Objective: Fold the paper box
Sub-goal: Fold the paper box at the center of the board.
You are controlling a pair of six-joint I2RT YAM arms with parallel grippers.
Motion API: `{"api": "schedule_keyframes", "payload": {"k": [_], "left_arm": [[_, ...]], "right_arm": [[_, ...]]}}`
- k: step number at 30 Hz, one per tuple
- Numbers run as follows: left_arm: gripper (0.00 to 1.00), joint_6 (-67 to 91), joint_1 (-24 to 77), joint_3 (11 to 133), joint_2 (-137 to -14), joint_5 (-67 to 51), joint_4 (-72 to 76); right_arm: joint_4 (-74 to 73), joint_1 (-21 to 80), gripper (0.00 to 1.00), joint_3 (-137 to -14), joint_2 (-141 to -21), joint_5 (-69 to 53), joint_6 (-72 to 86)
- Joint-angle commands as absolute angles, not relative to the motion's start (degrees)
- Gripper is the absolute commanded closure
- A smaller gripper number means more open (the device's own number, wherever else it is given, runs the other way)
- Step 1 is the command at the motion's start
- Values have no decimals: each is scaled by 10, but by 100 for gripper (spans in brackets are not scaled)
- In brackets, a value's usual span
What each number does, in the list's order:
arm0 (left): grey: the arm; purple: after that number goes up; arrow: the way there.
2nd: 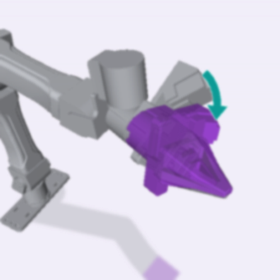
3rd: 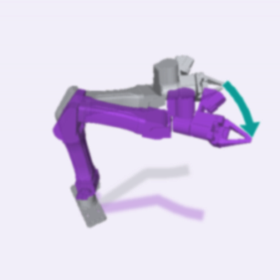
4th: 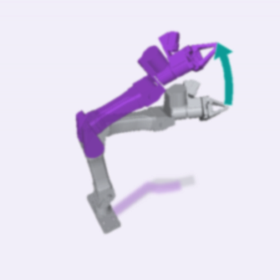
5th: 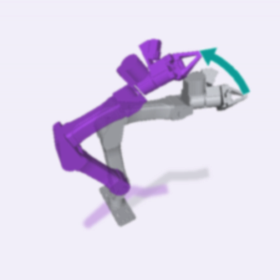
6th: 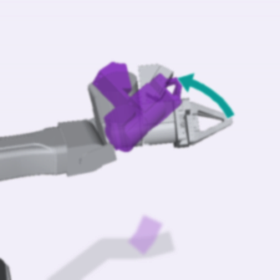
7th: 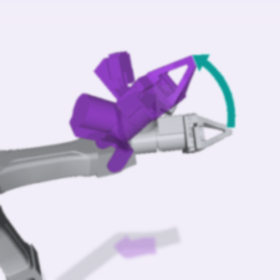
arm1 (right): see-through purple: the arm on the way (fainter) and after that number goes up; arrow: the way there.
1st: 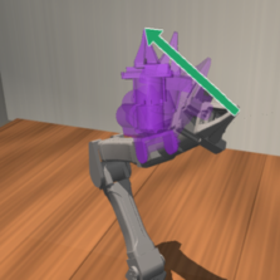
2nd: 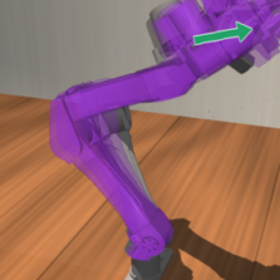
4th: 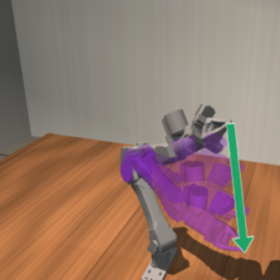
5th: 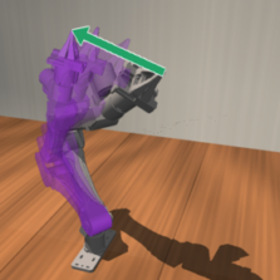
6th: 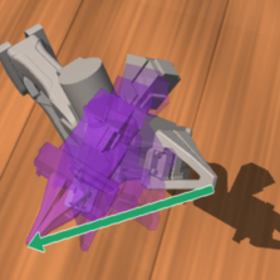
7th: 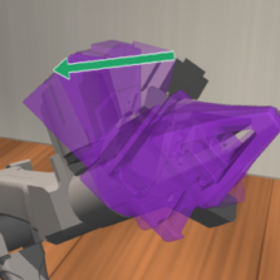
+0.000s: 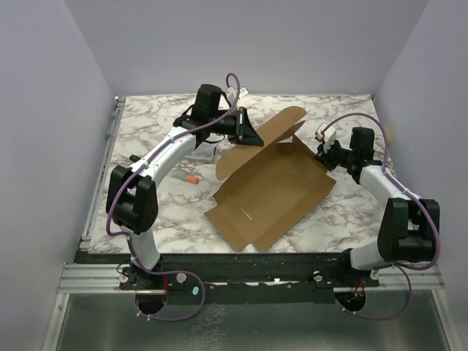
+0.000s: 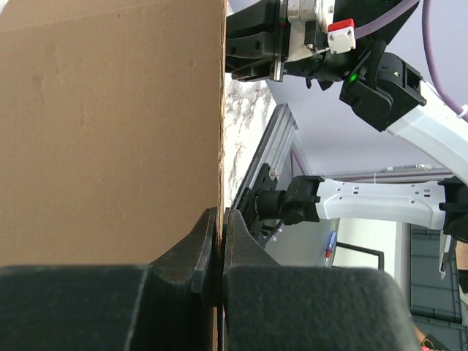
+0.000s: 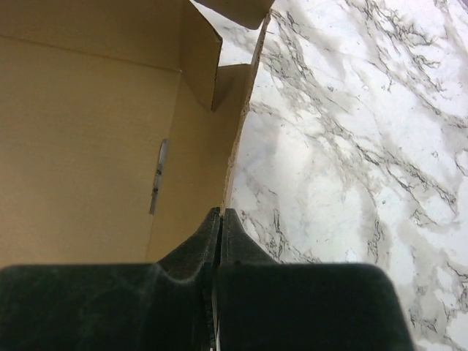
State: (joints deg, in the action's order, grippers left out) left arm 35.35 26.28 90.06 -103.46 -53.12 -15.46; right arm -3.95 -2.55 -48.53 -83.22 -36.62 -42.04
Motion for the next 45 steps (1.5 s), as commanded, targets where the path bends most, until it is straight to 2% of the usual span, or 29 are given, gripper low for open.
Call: {"api": "schedule_keyframes", "payload": {"k": [1,15,24,34,45], "left_arm": [[100,350,253,886,-1000,-529,-123],[100,365,228,843,-982,-511,-101],[100,367,227,855,-998,-570,-96],[100,388,246,922,-1021,-590,-95],[100,402,264,960,-1058,-560,-94]], "right_arm": [[-25,-18,100,-476,-830,-360,-403],[-39,-18,100,-492,-877,-356,-378],[-38,-18,100,-499,-866,-414,-417],[-99,-11,99,-545,-846,-456,-514],[-143,46,99,-528,-838,-384,-627]]}}
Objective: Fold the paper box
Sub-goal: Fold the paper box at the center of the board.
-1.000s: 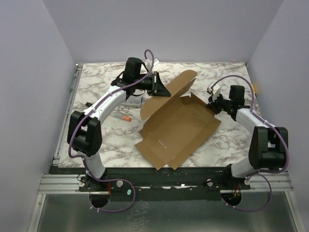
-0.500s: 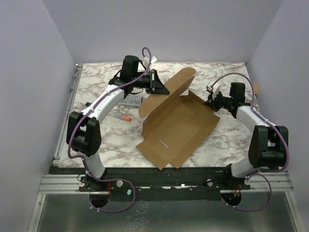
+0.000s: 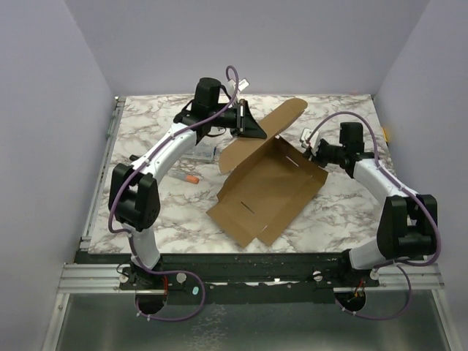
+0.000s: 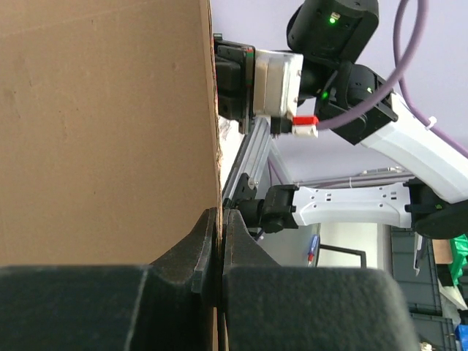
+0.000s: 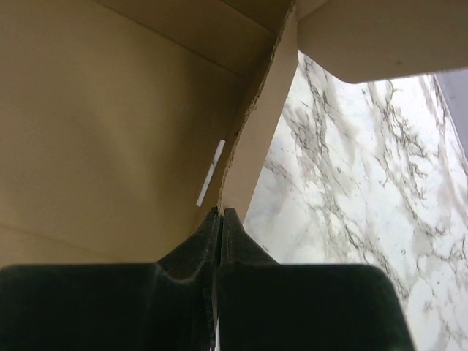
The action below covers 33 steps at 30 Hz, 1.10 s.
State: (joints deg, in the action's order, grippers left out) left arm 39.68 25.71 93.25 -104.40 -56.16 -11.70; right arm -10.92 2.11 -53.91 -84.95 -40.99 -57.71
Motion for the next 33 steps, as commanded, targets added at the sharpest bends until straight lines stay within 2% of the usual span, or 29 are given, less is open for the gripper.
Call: {"api": "schedule_keyframes", "payload": {"k": [1,8,20,30,33], "left_arm": [[100,402,264,962,-1059,-556,-94],[100,409,269,975,-1070,-553,-94],[100,411,287,982,-1083,-560,-95],[100,395,287,957,-1079,-558,-95],[100,385,287,947,-1077,-560,-99]], "right_arm": [[-140,50,99,-523,-837,-376,-629],[-130,70,97,-499,-841,-344,-651],[-176,76,81,-530,-885,-359,-641],[-213,60,71,-609,-961,-365,-515],[-210,46,63,-616,-962,-386,-490]]}}
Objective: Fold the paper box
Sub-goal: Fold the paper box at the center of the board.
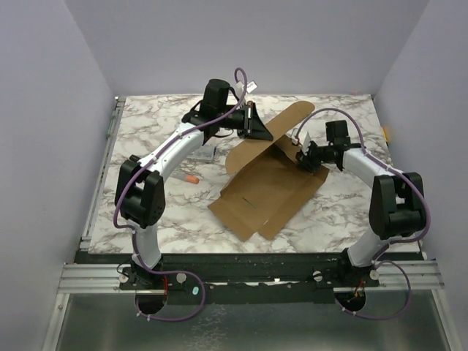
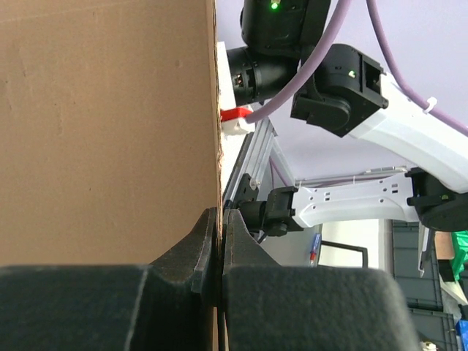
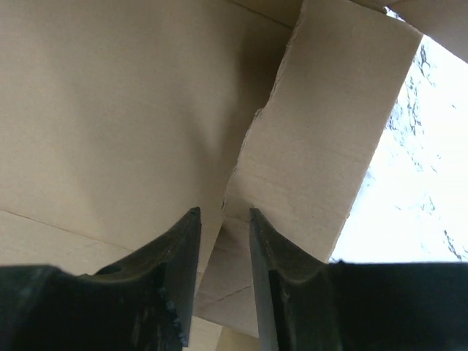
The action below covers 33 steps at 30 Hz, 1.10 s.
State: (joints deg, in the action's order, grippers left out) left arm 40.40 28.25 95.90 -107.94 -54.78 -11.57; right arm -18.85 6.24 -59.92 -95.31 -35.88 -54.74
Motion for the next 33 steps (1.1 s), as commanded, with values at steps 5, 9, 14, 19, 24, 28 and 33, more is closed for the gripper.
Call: {"api": "schedule_keyframes", "payload": {"k": [5,9,14,19,24,28,33], "left_arm": [[100,363,287,936,-1077,-562,-111],[100,349,287,927,-1076,-562,-121],[100,340,287,918,-1072,-563,-125],[100,338,287,919,-1071,-565,-126],[100,335,287,919,-1069,-569,-127],[100,330,287,918,-1071,-565,-131],[100,323,287,923,-1074,-559,-140]], "right_arm": [[-191,33,58,-619,-952,-393,-453],[-146,11,59,-616,-945,-402,-402],[-120,-16,61,-633,-965,-430,-351],[-131,-18,59,-662,-1006,-459,-330],[-139,-20,56,-677,-1025,-463,-312],[-157,-45,55,-687,-1033,-496,-294],[-182,-81,41,-688,-1018,-498,-308]]}}
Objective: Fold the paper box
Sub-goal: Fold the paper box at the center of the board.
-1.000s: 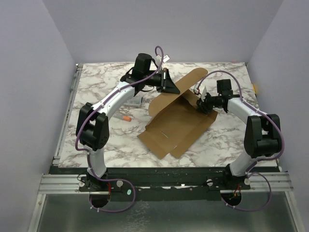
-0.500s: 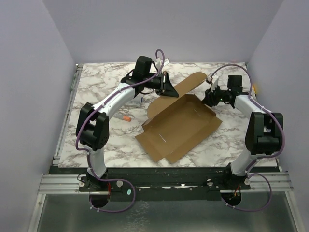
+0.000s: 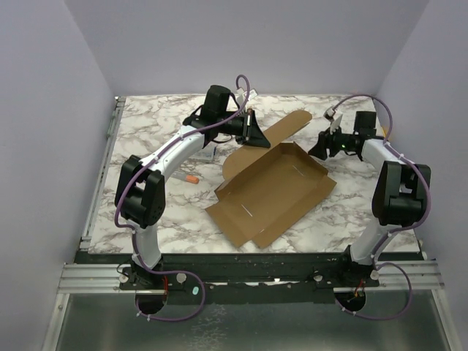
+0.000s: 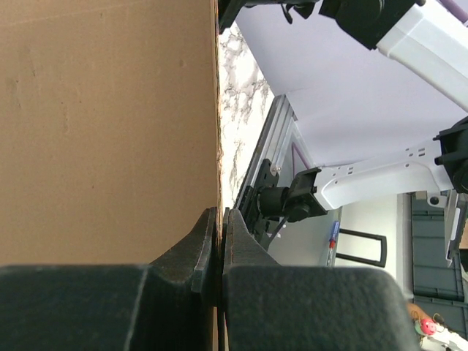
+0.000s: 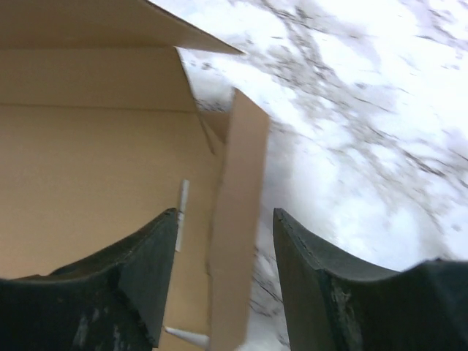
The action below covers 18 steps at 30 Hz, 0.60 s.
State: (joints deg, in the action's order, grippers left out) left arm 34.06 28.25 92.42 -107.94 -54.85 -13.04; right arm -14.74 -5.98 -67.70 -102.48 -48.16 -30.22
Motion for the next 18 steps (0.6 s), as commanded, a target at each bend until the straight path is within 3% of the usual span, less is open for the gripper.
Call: {"api": "schedule_keyframes", "payload": {"k": [1,6,13,18], "left_arm": [[100,323,286,925,-1074,-558,-141],[100,326,287,934,-1077,-556,-143],[100,331,288,935,-1077,-556,-143],[100,332,292,934,-1080,-553,-145]], "right_arm": [[-184,-82,38,-681,-1014,-495,-319],[-194,-81,35,-659,-1019,-482,-361],[-204,-77,38,-655,-1037,-465,-428],[-233,-76,57,-667,-1045,-450,-486]]}}
